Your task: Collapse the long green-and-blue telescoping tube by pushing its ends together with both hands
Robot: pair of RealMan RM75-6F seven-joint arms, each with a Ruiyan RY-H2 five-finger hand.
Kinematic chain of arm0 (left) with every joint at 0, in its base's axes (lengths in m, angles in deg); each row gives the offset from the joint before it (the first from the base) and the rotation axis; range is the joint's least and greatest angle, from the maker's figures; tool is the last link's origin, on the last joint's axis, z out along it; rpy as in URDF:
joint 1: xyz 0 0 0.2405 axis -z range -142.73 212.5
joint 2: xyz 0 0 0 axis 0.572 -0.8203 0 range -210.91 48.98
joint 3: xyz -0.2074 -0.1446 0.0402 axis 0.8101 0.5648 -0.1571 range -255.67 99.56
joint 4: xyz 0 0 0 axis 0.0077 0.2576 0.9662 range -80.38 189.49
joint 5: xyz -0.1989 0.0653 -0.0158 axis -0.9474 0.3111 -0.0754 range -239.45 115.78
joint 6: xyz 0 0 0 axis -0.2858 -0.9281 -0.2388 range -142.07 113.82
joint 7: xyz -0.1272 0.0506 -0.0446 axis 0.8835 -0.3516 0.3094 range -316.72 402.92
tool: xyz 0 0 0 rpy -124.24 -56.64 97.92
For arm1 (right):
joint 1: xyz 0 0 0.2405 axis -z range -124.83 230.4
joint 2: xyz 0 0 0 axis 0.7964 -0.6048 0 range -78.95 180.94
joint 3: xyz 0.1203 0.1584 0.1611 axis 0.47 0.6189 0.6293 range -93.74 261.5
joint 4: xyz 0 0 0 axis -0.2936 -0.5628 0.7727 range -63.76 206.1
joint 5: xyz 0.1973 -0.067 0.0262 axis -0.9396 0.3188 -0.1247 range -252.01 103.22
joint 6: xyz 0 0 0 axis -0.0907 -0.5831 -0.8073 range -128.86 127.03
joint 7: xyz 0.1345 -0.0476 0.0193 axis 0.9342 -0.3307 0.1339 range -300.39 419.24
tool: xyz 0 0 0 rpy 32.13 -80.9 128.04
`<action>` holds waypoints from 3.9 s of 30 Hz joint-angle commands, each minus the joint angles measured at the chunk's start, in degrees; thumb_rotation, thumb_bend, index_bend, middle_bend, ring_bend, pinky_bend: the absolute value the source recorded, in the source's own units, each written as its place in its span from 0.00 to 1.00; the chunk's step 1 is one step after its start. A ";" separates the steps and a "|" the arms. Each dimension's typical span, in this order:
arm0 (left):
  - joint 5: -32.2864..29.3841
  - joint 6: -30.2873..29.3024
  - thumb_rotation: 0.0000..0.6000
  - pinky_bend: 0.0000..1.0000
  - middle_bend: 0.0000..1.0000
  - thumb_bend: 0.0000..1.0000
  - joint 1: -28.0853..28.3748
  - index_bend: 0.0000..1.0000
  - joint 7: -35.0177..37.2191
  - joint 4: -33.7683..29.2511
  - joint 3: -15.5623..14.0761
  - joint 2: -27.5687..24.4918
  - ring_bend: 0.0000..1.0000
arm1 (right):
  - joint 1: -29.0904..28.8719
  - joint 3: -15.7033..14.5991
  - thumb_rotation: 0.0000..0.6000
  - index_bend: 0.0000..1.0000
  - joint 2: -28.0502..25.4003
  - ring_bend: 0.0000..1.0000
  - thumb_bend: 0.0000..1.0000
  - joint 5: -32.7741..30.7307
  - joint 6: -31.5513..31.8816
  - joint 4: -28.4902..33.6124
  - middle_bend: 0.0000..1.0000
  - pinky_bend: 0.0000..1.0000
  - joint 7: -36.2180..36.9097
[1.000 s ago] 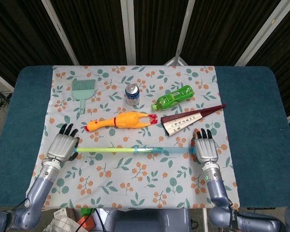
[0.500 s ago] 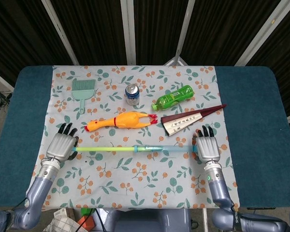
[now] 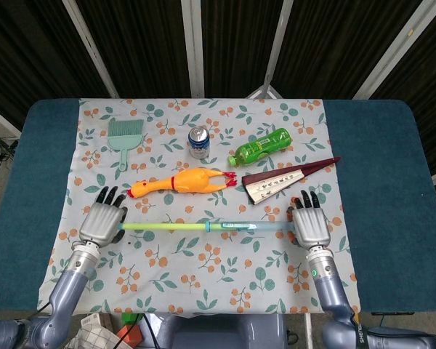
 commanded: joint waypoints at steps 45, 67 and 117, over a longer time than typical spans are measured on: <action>-2.02 -5.31 1.00 0.02 0.17 0.58 1.78 0.61 -4.39 -7.69 1.68 4.93 0.00 | -0.34 -0.39 1.00 0.85 2.93 0.47 0.34 1.63 3.68 5.40 0.56 0.51 -2.95; -1.90 -5.64 1.00 0.02 0.17 0.58 1.98 0.61 -2.98 -8.15 1.71 5.71 0.00 | -0.86 -1.00 1.00 0.85 5.32 0.49 0.34 1.80 3.26 6.56 0.58 0.53 -3.87; -4.67 -6.15 1.00 0.02 0.17 0.57 3.48 0.62 -1.41 -5.99 4.65 12.41 0.00 | -5.32 2.06 1.00 0.85 13.76 0.49 0.34 -0.62 2.67 4.63 0.58 0.53 -7.81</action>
